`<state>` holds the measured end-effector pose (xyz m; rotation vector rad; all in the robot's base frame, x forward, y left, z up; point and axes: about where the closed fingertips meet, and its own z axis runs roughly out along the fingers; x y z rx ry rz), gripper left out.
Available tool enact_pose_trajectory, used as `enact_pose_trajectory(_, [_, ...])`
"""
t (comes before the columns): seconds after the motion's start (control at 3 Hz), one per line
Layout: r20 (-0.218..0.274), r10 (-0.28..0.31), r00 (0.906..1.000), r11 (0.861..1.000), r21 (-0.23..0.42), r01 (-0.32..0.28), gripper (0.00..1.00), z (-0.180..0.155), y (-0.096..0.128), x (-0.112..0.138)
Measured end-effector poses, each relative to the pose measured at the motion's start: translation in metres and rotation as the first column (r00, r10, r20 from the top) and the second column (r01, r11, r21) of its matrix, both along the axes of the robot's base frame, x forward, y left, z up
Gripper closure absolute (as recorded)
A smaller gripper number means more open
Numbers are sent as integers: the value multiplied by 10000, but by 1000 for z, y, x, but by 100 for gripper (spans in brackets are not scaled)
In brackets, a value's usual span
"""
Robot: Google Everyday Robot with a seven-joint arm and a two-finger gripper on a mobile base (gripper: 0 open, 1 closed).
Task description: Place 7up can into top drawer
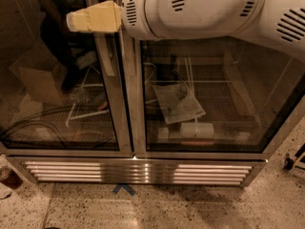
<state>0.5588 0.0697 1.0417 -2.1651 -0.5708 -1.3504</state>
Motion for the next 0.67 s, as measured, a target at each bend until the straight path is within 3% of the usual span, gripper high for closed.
enact_pose_trajectory(0.33, [-974, -465, 9942, 9956, 769, 541, 0, -9, 12, -12])
enact_pose_trajectory(0.67, [-2129, -752, 9742, 9807, 1609, 1108, 0, -15, 23, -20])
